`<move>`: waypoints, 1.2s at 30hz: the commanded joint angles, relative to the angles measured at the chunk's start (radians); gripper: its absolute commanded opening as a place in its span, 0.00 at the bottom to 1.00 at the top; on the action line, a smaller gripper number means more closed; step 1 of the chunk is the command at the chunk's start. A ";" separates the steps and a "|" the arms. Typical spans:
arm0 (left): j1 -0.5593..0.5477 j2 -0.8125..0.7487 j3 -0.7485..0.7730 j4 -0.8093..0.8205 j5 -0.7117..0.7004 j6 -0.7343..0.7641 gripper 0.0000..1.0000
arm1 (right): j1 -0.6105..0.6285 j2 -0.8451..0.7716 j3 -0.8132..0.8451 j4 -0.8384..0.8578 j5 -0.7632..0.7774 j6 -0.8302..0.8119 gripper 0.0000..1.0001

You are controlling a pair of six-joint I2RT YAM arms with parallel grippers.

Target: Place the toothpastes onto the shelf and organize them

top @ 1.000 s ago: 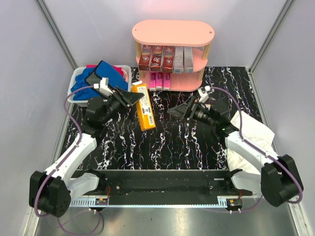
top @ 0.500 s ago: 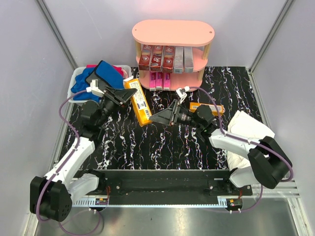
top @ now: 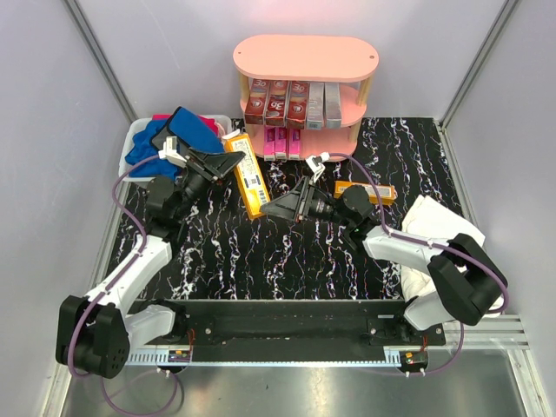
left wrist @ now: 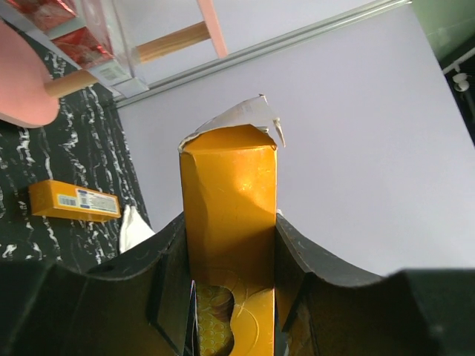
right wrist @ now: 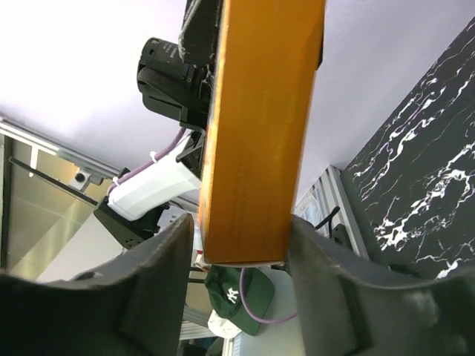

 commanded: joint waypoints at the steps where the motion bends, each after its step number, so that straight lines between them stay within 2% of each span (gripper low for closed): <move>1: 0.005 -0.013 -0.002 0.121 0.012 -0.016 0.44 | 0.014 0.006 0.045 0.108 -0.024 0.021 0.49; 4: 0.005 -0.015 0.011 0.095 0.020 0.004 0.48 | 0.014 0.005 0.040 0.112 -0.023 0.022 0.39; 7: 0.005 -0.024 0.025 0.059 0.027 0.030 0.65 | 0.014 -0.007 0.039 0.074 -0.009 0.007 0.34; 8: 0.003 -0.027 0.028 0.044 0.029 0.052 0.76 | 0.014 -0.012 0.039 0.063 0.002 0.001 0.33; 12: 0.005 -0.055 0.063 -0.059 0.033 0.124 0.99 | 0.014 -0.032 0.035 -0.018 0.023 -0.028 0.30; 18: 0.003 -0.096 0.119 -0.339 0.012 0.293 0.99 | 0.006 -0.055 0.031 -0.131 0.079 -0.077 0.27; 24: 0.005 -0.157 0.142 -0.578 -0.068 0.483 0.99 | -0.044 -0.021 0.003 -0.141 0.083 -0.053 0.26; 36: 0.003 -0.254 0.079 -0.728 -0.175 0.613 0.99 | -0.190 0.201 -0.072 0.057 0.014 0.059 0.22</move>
